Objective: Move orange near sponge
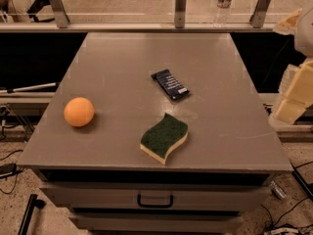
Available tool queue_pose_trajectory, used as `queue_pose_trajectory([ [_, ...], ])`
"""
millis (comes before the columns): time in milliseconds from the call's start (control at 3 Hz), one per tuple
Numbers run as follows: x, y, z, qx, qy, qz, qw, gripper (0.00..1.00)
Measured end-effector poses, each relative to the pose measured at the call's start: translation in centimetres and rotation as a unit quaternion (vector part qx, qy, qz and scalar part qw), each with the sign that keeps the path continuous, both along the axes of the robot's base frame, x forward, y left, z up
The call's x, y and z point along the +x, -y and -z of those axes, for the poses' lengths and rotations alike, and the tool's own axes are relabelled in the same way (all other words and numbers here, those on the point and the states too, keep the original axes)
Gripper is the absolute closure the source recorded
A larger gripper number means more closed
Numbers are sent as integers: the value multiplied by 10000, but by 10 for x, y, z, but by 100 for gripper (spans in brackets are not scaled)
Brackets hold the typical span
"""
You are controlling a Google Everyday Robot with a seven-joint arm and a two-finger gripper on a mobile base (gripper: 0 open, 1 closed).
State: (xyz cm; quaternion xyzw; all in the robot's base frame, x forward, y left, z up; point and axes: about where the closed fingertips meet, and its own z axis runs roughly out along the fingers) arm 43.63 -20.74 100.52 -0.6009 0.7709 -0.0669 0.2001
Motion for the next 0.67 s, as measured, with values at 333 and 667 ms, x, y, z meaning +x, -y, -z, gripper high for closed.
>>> queue_pose_trajectory([
  [333, 0, 0, 0, 0, 1, 0, 10000, 0],
  [667, 12, -16, -1, -2, 60, -262, 9996, 0],
])
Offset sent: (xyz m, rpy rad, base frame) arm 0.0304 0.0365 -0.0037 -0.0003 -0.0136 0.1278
